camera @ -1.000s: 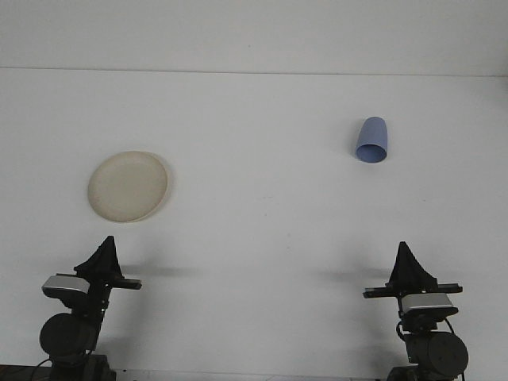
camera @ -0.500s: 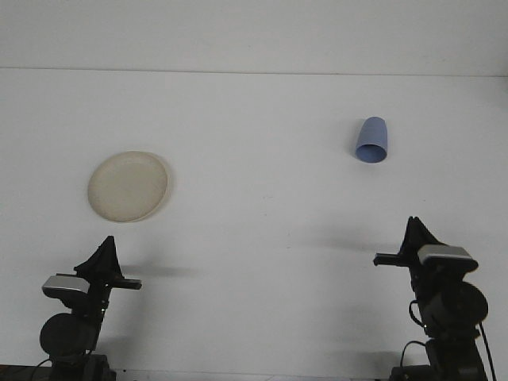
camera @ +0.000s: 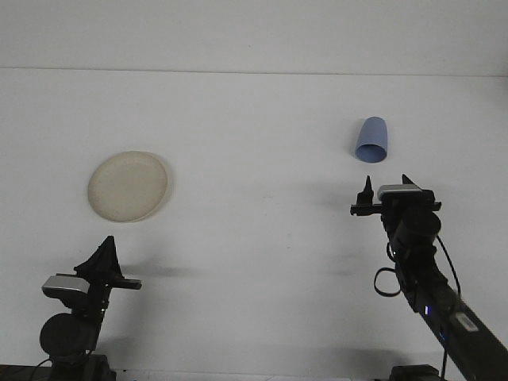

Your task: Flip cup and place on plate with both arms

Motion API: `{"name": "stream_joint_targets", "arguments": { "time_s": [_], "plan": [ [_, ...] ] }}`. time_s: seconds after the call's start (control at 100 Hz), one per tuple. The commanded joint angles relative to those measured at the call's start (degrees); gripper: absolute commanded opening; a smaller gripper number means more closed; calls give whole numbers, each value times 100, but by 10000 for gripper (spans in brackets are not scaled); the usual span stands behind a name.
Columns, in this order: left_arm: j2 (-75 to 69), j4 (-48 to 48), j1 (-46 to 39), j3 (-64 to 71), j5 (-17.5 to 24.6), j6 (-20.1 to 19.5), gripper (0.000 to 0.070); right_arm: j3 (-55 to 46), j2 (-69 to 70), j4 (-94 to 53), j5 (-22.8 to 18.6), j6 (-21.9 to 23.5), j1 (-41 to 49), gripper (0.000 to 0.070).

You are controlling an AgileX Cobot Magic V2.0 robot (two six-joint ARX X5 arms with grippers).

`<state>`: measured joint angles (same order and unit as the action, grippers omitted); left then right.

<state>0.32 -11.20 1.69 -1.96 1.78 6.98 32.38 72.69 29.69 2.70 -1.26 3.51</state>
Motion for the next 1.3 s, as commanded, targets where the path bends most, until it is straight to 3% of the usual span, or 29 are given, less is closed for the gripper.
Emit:
{"name": "stream_joint_targets", "arguments": {
  "time_s": [0.0, 0.44, 0.74, 0.81, 0.9, 0.96, 1.29],
  "plan": [
    [-7, -85, 9, 103, 7, 15, 14, 358, 586, 127, 33, -249, -98, 538],
    [-7, -85, 9, 103, 7, 15, 14, 2465, 3346, 122, -70, -780, -754, 539],
    [-7, -83, 9, 103, 7, 15, 14, 3471, 4398, 164, -293, -802, -815, 526],
    [-7, -85, 9, 103, 7, 15, 15, 3560, 4496, 164, -339, -800, -813, 422],
    [-7, -85, 9, 103, 7, 15, 14, 3563, 4513, 271, -498, -802, -813, 137],
    [-7, -83, 9, 103, 7, 15, 15, 3563, 4513, 339, -654, -800, -813, 0],
    [-7, -85, 9, 103, 7, 15, 14, 3563, 4221, 310, -761, -614, -813, 0]
  ]
}}
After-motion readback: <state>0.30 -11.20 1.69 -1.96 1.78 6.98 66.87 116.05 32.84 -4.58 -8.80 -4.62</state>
